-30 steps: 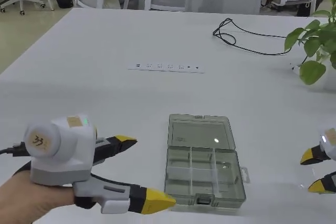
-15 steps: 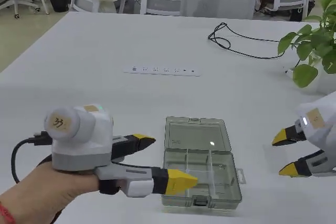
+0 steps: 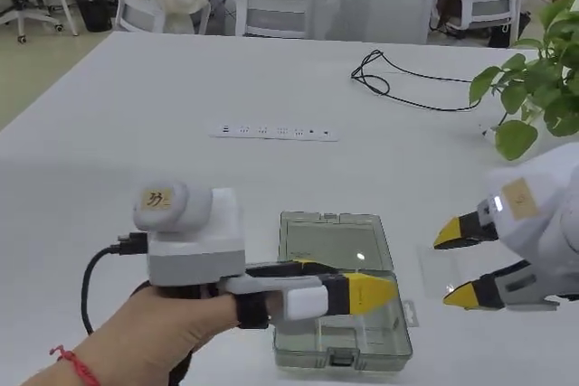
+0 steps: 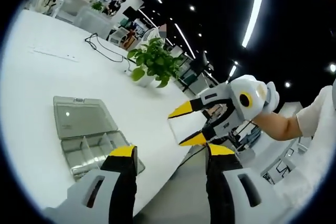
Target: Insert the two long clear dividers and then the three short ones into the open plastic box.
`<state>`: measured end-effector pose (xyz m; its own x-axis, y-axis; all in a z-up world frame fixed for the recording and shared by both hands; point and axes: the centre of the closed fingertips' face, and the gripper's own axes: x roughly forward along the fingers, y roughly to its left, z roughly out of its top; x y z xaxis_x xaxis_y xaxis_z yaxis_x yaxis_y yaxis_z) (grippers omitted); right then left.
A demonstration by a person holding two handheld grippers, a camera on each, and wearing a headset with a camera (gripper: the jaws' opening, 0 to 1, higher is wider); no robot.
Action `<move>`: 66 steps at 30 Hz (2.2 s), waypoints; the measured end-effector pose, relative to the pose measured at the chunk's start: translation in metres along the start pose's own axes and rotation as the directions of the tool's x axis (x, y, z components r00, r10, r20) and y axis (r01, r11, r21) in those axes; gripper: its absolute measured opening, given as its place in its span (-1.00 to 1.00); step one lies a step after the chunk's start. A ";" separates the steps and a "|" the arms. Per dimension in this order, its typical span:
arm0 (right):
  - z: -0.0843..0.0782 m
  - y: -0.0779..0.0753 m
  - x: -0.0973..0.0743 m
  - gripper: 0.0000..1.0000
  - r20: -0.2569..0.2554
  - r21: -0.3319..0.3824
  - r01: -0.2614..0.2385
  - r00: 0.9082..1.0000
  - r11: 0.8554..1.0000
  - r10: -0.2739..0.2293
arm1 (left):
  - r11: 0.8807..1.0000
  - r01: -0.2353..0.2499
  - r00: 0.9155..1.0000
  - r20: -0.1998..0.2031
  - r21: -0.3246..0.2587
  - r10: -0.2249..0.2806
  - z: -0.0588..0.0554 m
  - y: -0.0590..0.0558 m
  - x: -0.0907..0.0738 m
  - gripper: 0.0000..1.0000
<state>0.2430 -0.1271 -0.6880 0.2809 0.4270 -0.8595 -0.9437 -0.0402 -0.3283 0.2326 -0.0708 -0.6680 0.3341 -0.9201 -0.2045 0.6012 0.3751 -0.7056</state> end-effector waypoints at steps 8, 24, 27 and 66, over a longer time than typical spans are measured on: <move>0.024 0.009 -0.007 -0.35 0.022 -0.003 0.001 1.000 1.000 -0.001 | 0.995 0.023 1.000 -0.009 -0.094 -0.024 -0.006 -0.008 0.017 -0.22; 0.042 0.020 -0.011 -0.35 0.034 -0.002 -0.007 0.999 1.000 0.007 | 0.978 0.070 0.997 -0.019 -0.194 -0.075 -0.018 -0.021 0.024 -0.86; 0.044 0.021 -0.011 -0.35 0.034 -0.005 -0.008 0.999 1.000 0.008 | 0.978 0.075 0.996 -0.022 -0.197 -0.081 -0.019 -0.022 0.024 -0.90; 0.062 0.029 -0.043 -0.66 0.267 0.154 -0.329 0.922 0.932 0.281 | 0.884 0.261 0.963 -0.170 0.387 -0.210 -0.038 -0.049 0.001 -1.00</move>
<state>0.1932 -0.0907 -0.6365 -0.0533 0.6238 -0.7798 -0.9986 -0.0389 0.0372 0.1760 -0.0945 -0.6588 0.0720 -0.9837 -0.1647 0.8998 0.1353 -0.4147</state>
